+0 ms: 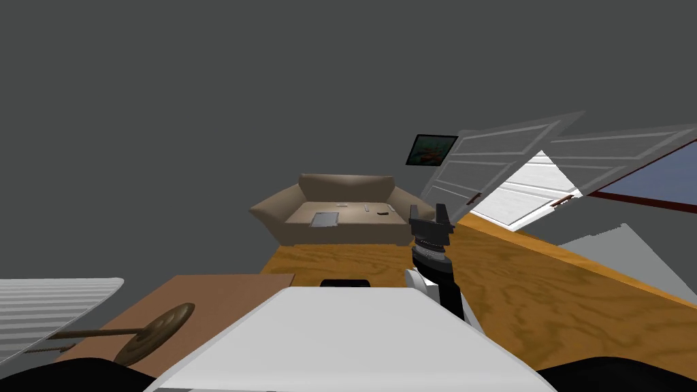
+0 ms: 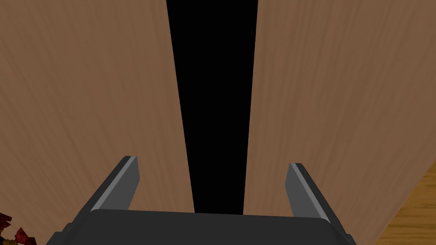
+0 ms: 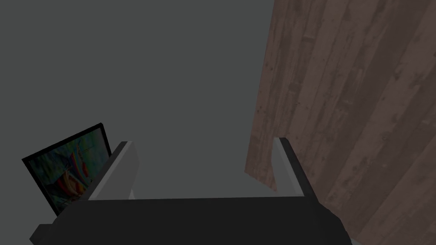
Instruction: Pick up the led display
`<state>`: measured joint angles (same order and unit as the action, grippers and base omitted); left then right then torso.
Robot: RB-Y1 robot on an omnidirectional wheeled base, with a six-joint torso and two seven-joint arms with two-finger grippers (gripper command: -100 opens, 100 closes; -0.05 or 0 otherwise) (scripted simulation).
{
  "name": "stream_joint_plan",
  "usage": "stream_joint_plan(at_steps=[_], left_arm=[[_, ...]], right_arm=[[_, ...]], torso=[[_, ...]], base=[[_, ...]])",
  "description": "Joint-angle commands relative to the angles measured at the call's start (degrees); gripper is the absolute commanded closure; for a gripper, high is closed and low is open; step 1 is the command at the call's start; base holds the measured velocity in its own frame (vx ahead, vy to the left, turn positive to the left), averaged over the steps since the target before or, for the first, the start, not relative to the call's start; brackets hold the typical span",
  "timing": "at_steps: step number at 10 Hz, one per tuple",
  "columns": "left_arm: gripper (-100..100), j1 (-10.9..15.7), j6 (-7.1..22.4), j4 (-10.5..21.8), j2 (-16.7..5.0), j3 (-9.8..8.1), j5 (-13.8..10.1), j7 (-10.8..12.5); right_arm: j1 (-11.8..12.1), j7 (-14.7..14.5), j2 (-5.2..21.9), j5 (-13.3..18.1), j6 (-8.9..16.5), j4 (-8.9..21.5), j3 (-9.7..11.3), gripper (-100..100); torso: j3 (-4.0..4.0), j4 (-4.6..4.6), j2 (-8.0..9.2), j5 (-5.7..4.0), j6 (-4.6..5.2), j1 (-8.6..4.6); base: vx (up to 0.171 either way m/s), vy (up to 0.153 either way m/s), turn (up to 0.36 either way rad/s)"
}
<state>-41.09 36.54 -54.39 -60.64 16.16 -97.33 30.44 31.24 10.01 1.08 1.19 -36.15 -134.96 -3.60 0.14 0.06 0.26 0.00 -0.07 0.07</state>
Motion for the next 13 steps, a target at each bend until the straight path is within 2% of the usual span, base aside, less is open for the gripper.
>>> stream_joint_plan(at_steps=[1, 2, 3, 7, 8, 9, 10, 11, 12, 13], left_arm=[[-100, -1.54, -1.66, -0.68, -0.22, 1.29, -2.86, 1.02], [-100, -1.12, -1.04, -0.6, -0.34, 0.83, -1.77, 0.67], [100, -1.21, -1.23, -0.68, -0.37, 0.91, -1.96, 0.86], [100, -1.23, -1.12, -0.7, -0.32, 0.92, -1.98, 0.89], [0, -1.22, -1.13, -0.7, -0.31, 0.92, -1.98, 0.88], [100, 1.43, 0.98, 0.43, 0.35, -0.97, 0.71, -0.45], [100, 3.05, 2.72, 1.54, 0.93, -3.05, 2.22, -1.92], [100, 4.39, 3.62, 1.54, 0.93, -3.23, 4.02, -1.92], [100, 4.39, 3.62, 1.54, 0.93, -3.23, 4.6, -1.92], [100, 7.35, 6.25, 2.65, 1.5, -5.49, 6.82, -3.38]], right_arm=[[0.0, 0.0, 0.0, 0.0, 0.0, 0.0, 0.0, 0], [0.01, 0.0, 0.0, 0.0, 0.0, 0.0, 0.0, 0], [0.02, 0.0, 0.0, 0.0, 0.0, 0.0, -0.01, 0], [0.02, 0.0, 0.0, 0.0, 0.0, 0.0, -0.01, 0], [0.02, 0.0, 0.0, 0.0, 0.0, 0.0, -0.01, 0], [0.02, 0.0, 0.0, 0.0, 0.0, 0.0, -0.01, 0], [0.03, 0.0, 0.0, 0.0, -0.01, -0.01, -0.01, 0], [0.04, 0.0, 0.0, 0.0, -0.01, 0.0, -0.01, 0], [0.03, 0.0, 0.0, 0.0, -0.01, -0.01, -0.01, 0], [0.02, 0.0, 0.0, 0.0, 0.0, 0.0, -0.01, 0]], torso=[[0.0, 0.0, 0.0, 0.0, 0.0, 0.0], [0.0, 0.01, -0.01, 0.01, -0.03, -0.01], [-0.05, -0.01, -0.11, 0.01, -0.04, -0.02], [-0.1, -0.03, -0.19, 0.04, -0.01, 0.12], [-0.1, -0.03, -0.2, 0.03, -0.01, 0.11], [-0.11, -0.03, -0.2, 0.02, -0.01, 0.1], [-0.16, -0.04, -0.32, 0.12, -0.08, 0.19], [-0.23, -0.03, -0.47, 0.15, -0.01, 0.18], [-0.25, -0.03, -0.52, 0.19, 0.04, 0.24], [-0.21, -0.02, -0.43, 0.2, 0.08, 0.3]], base=[[-0.057, 0.011, -0.164], [-0.021, 0.004, -0.014], [0.0, 0.0, 0.0], [0.0, 0.0, 0.0], [0.0, 0.0, 0.0], [0.046, 0.002, 0.273], [0.089, -0.027, 0.346], [0.082, -0.017, 0.284], [0.046, -0.004, 0.1], [0.046, 0.005, 0.336]])
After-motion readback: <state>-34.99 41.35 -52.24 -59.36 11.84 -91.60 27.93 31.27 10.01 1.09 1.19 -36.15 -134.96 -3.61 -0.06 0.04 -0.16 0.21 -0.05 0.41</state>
